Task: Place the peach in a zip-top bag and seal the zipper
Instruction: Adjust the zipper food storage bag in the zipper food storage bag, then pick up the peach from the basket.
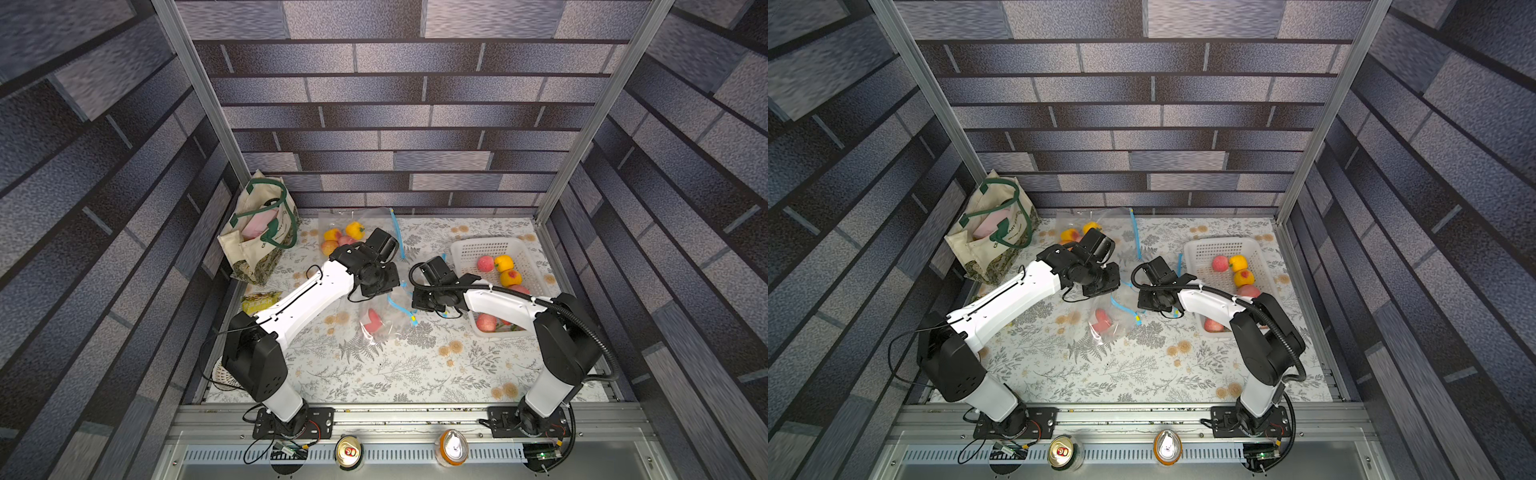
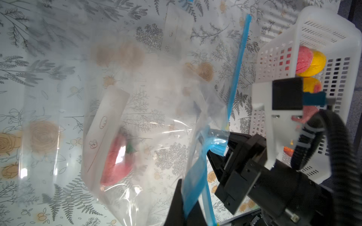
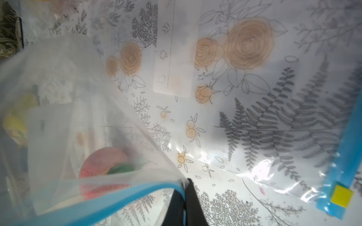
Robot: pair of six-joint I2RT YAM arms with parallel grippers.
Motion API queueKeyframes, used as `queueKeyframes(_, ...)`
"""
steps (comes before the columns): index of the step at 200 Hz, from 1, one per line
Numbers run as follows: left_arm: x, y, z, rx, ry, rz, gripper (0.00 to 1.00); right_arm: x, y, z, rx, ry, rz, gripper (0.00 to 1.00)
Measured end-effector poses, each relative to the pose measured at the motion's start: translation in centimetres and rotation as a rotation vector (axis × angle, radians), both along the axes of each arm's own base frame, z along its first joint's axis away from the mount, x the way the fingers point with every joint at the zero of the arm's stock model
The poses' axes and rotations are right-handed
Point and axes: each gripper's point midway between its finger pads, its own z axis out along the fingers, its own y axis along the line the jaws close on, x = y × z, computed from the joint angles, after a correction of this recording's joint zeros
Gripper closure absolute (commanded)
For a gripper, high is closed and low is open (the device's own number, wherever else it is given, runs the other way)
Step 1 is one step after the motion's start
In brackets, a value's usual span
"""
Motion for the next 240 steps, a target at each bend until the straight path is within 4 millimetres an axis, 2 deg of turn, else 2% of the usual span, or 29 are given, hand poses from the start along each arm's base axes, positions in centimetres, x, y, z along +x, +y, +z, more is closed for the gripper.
queueKeyframes(9, 0.0, -0.3, 0.3, 0.005, -0.01, -0.013, 1.0, 0.4, 0.4, 0.0, 0.01, -0.005, 0.002, 0.89)
queueKeyframes(22, 0.2, -0.5, -0.3, 0.017, 0.001, -0.021, 1.0, 0.6, 0.8, -0.3, 0.024, -0.001, 0.007, 0.86)
queueKeyframes(48, 0.9, -1.1, -4.3, 0.066, 0.077, -0.023, 1.0, 0.4, 0.9, 0.2, 0.035, -0.002, 0.016, 0.71)
queueKeyframes(74, 1.4, -1.5, -7.6, 0.108, 0.134, -0.024, 1.0, 0.4, 0.7, 2.3, 0.065, -0.037, 0.022, 0.61)
queueKeyframes(96, 1.5, -1.7, -8.0, 0.108, 0.137, -0.025, 1.0, 0.4, 0.8, 4.1, 0.095, -0.07, 0.033, 0.53)
queueKeyframes(122, 1.7, -1.8, -7.9, 0.101, 0.131, -0.026, 1.0, 0.0, 0.5, 4.5, 0.093, -0.065, 0.039, 0.51)
queueKeyframes(149, 1.6, -1.9, -7.8, 0.097, 0.133, -0.028, 1.0, -0.6, -1.1, 5.6, 0.066, -0.068, 0.041, 0.49)
queueKeyframes(168, 1.6, -1.9, -7.8, 0.095, 0.135, -0.029, 1.0, 0.6, -4.6, 8.3, 0.057, -0.12, -0.019, 0.42)
queueKeyframes(185, 1.5, -2.1, -7.7, 0.088, 0.138, -0.033, 1.0, 3.3, -10.1, 10.9, 0.026, -0.2, -0.15, 0.35)
queueKeyframes(197, 1.6, -2.3, -7.5, 0.08, 0.135, -0.035, 1.0, 5.0, -13.9, 11.8, -0.009, -0.248, -0.242, 0.33)
queueKeyframes(209, 1.8, -2.5, -7.1, 0.07, 0.127, -0.038, 1.0, 6.4, -17.6, 11.7, -0.049, -0.258, -0.333, 0.31)
queueKeyframes(220, 2.0, -2.7, -6.6, 0.062, 0.116, -0.041, 1.0, 7.5, -20.9, 10.8, -0.102, -0.249, -0.409, 0.31)
queueKeyframes(230, 2.2, -2.9, -6.3, 0.055, 0.109, -0.045, 1.0, 8.1, -22.8, 9.5, -0.154, -0.232, -0.442, 0.31)
queueKeyframes(240, 2.2, -3.0, -6.0, 0.048, 0.105, -0.048, 1.0, 8.7, -23.7, 8.2, -0.206, -0.203, -0.444, 0.31)
